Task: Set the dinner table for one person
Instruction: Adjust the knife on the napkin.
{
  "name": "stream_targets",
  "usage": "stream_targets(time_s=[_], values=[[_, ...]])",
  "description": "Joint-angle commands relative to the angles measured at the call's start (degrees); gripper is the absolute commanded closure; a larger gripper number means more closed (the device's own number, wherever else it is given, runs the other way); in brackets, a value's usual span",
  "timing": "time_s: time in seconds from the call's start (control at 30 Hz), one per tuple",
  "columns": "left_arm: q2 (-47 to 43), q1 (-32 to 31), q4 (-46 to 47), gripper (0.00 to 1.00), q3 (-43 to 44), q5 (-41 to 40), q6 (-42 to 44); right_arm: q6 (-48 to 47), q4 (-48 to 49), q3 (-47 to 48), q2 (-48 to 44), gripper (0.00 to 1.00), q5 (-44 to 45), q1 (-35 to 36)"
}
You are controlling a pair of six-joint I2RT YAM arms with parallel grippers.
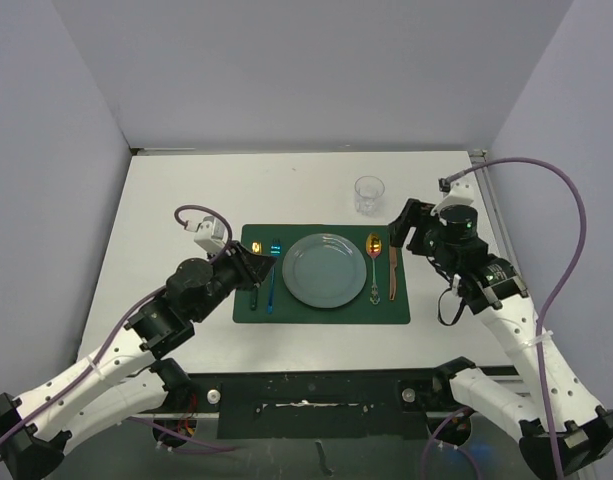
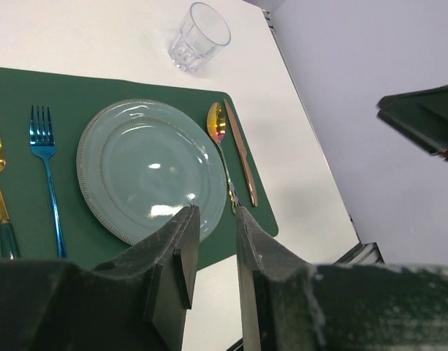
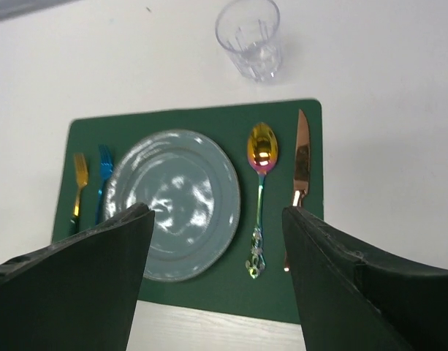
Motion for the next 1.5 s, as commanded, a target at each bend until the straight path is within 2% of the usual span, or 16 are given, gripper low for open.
stream_targets(time_s=[0.0, 0.17, 0.37, 0.67, 0.83, 1.3, 1.4, 1.47], values=[[-1.0, -0.3, 0.4, 0.76, 1.7, -1.1, 0.6, 1.1, 1.0, -8.0, 1.9, 0.30, 2.6, 0.4], [-1.2, -0.2, -3.8, 0.76, 1.6, -3.5, -0.7, 3.9, 2.8, -13.7, 3.4, 0.33, 4.3, 0.4], [3.9, -0.2, -13.5, 0.77, 1.6, -10.3, -4.2, 3.6, 3.5, -13.2, 3.8, 0.33, 3.9, 0.5], [16.8, -0.2, -16.3, 0.79, 5.5, -13.6, -7.7, 3.0, 2.4, -13.2, 5.2, 0.34, 3.8, 1.2], [21.8, -0.2, -15.4, 0.81, 7.3, -13.0, -8.1, 2.9, 0.7, -13.9, 8.9, 0.35, 7.5, 1.6], [20.8, -0.1, -13.8, 0.81, 6.6, -14.5, -7.5, 4.7, 4.1, -16.0, 18.8, 0.39, 9.3, 2.6], [20.7, 0.0, -13.7, 0.81, 6.6, -14.8, -7.3, 4.5, 3.9, -15.4, 21.3, 0.41, 10.8, 2.8], [20.8, 0.0, -13.7, 0.81, 6.6, -14.7, -7.2, 4.4, 3.9, -14.9, 23.0, 0.47, 11.7, 3.0]])
